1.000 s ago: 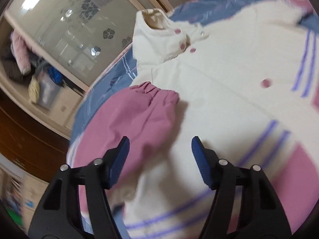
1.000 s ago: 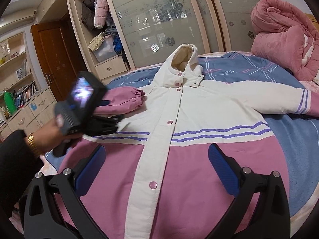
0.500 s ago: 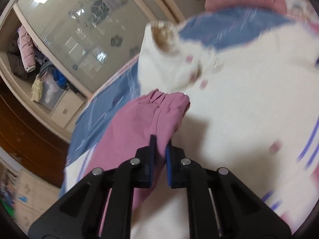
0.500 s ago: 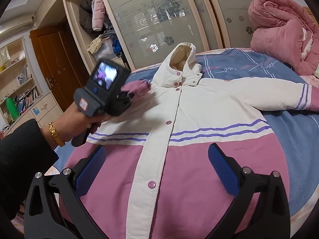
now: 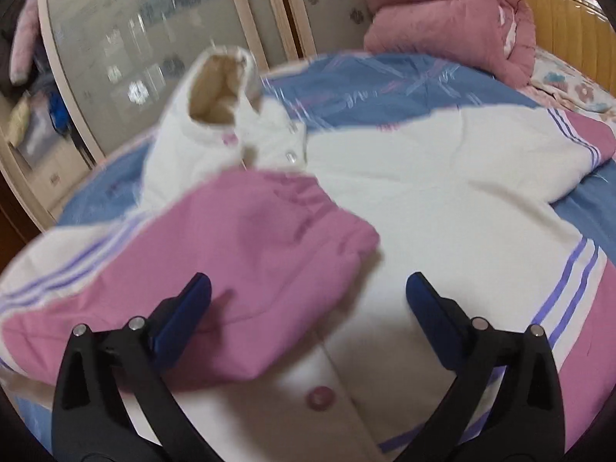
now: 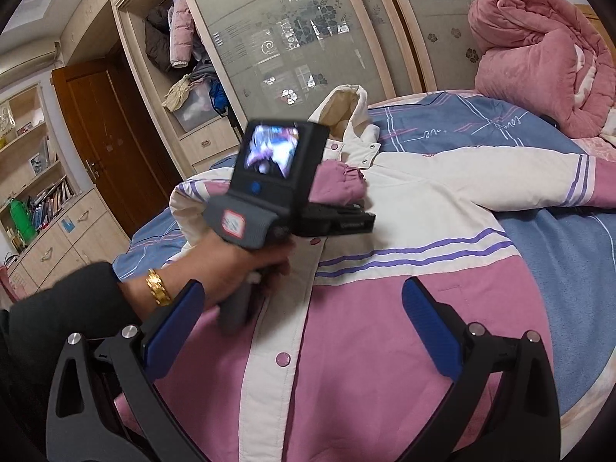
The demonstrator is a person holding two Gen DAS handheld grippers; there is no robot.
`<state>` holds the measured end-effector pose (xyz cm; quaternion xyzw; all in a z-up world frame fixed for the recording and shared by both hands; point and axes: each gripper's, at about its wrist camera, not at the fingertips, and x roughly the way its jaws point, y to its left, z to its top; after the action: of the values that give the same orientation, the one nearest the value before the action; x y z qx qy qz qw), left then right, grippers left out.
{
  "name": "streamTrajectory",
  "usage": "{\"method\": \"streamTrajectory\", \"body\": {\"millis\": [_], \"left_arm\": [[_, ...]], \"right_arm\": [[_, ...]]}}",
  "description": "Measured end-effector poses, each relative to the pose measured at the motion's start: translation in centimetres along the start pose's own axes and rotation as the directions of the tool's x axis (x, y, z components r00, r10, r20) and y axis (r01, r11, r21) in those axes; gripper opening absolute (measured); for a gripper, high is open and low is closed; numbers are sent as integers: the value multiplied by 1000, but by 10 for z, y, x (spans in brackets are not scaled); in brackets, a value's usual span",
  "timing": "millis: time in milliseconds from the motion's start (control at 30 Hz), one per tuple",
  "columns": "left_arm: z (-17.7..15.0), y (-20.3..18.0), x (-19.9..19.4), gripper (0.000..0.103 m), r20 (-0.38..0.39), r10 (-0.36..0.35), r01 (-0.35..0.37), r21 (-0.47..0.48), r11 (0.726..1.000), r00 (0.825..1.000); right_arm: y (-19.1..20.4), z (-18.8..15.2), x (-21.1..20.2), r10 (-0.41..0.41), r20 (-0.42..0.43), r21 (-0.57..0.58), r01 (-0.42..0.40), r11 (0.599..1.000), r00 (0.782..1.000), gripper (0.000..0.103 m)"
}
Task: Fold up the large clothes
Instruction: 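Grasp the folded sleeve and jacket side with the left tool, fold inward toward the buttons, then move the right tool toward the folded sleeve's pink cuff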
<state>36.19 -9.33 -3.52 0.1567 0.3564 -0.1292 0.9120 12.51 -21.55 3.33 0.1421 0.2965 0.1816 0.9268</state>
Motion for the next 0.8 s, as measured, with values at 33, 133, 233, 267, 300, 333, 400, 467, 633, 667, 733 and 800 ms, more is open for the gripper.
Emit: {"method": "streamTrajectory", "body": {"millis": [33, 133, 233, 267, 300, 333, 400, 467, 633, 667, 733, 800], "left_arm": [[-1, 2, 1, 101, -15, -17, 17, -13, 1000, 1000], [-4, 10, -22, 101, 52, -39, 41, -34, 999, 998], [-16, 25, -62, 101, 134, -62, 70, -61, 996, 989], [-22, 31, -76, 101, 152, -63, 75, -72, 995, 986], [-30, 37, -91, 101, 171, -58, 74, -87, 993, 984], [-45, 45, -112, 101, 194, -40, 63, -111, 992, 980], [-69, 56, -143, 101, 209, -12, 46, -160, 986, 978], [-100, 67, -177, 101, 208, -5, 53, -227, 972, 978], [-158, 84, -234, 101, 216, -15, 104, -405, 908, 976], [-165, 84, -239, 101, 222, -6, 99, -410, 906, 975], [-178, 81, -247, 101, 238, 36, 66, -405, 912, 971], [-183, 77, -248, 101, 243, 59, 39, -382, 923, 968]], "right_arm": [[-1, 0, 0, 2, 0, 2, -2, 1000, 1000, 102], [-2, 1, -3, 1, 6, 5, -1, 1000, 1000, 102], [-4, 2, -5, -6, 15, 3, 6, 1000, 1000, 102], [-4, 2, -6, -10, 18, 1, 10, 1000, 1000, 102], [-5, 2, -7, -14, 21, 2, 14, 1000, 1000, 102], [-7, 2, -8, -19, 23, 6, 19, 1000, 1000, 102], [-10, 1, -10, -29, 29, 8, 29, 1000, 999, 102], [-13, 1, -12, -47, 38, 0, 47, 999, 998, 102], [-17, -3, -13, -105, 43, -40, 107, 993, 994, 102], [-18, -4, -12, -119, 39, -48, 121, 992, 992, 102], [-19, -6, -10, -131, 29, -51, 132, 990, 991, 102], [-19, -10, -6, -139, 15, -66, 140, 988, 990, 102]]}}
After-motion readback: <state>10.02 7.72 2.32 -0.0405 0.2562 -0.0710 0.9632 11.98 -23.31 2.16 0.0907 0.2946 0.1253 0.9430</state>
